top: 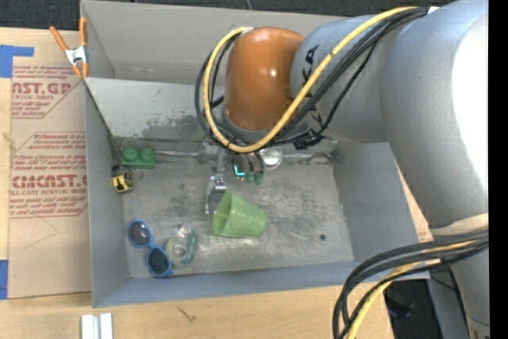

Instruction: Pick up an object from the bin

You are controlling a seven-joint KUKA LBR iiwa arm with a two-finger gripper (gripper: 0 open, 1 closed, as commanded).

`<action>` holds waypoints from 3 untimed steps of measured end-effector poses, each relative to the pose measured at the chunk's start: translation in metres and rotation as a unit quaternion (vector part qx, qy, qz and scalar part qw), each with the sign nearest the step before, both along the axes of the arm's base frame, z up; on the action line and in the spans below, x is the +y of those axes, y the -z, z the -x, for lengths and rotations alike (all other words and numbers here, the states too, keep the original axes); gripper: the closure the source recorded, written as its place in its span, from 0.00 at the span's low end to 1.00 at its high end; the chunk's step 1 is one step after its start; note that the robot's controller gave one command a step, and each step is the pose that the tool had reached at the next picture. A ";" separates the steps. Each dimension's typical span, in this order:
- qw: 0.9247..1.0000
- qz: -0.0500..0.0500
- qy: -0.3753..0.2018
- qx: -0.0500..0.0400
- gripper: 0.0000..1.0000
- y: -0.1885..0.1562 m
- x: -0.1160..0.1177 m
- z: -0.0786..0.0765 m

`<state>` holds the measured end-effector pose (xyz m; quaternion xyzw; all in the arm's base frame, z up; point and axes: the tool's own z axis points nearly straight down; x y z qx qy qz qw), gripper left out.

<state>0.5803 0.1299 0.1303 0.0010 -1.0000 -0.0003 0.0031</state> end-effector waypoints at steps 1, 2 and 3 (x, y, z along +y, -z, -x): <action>0.997 0.000 -0.078 0.000 0.00 0.021 -0.056 0.078; 0.985 -0.005 -0.174 -0.010 0.00 0.054 -0.098 0.068; 0.985 -0.004 -0.173 -0.015 1.00 0.054 -0.099 0.065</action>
Offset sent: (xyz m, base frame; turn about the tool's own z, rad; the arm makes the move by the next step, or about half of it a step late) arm -0.0755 -0.0545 -0.0196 -0.1568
